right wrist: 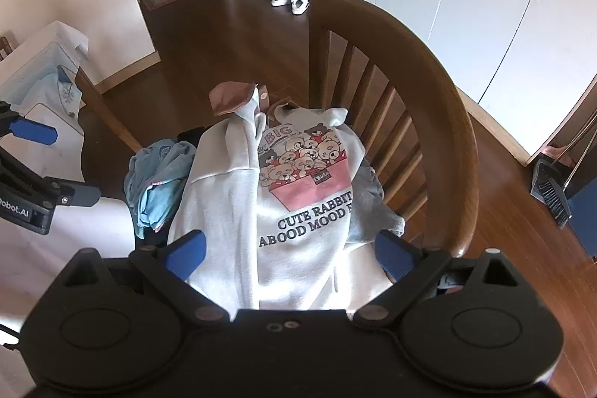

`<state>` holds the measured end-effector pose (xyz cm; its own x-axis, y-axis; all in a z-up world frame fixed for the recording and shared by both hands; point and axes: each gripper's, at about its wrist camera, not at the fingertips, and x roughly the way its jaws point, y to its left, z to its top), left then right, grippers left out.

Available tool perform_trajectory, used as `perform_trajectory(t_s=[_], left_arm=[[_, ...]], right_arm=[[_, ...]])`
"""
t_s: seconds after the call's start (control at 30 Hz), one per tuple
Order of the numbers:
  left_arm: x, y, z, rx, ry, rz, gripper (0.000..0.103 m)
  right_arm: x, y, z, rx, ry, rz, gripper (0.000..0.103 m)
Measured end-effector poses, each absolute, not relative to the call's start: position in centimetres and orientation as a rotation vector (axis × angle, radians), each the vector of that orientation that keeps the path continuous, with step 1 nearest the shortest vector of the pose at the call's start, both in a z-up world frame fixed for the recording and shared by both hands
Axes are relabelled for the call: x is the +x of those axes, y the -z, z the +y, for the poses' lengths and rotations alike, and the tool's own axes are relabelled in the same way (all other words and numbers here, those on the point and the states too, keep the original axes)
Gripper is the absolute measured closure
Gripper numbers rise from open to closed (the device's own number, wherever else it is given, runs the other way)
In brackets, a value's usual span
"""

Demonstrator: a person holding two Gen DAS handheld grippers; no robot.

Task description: Fold clothes

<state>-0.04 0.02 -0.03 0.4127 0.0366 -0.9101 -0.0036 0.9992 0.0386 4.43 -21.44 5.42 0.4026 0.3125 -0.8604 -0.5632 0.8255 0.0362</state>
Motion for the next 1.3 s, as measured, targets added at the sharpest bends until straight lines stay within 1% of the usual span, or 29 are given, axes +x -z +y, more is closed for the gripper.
perform_trajectory(t_s=[0.3,0.47,1.3], left_arm=[[-1.4,0.9,0.9,0.022,-0.053,1.162,0.000],[-0.5,0.4,-0.1,0.049,-0.084,1.192,0.000],[-0.3,0.7,-0.2,0.043,-0.080,1.195,0.000]], right_arm=[[3.9,-5.1,-20.6,-0.287,-0.579,1.021,0.000],[3.5,-4.9,-20.7,-0.287,-0.580,1.014,0.000],[3.9,-4.5,-20.6,-0.292,-0.584,1.021,0.000]])
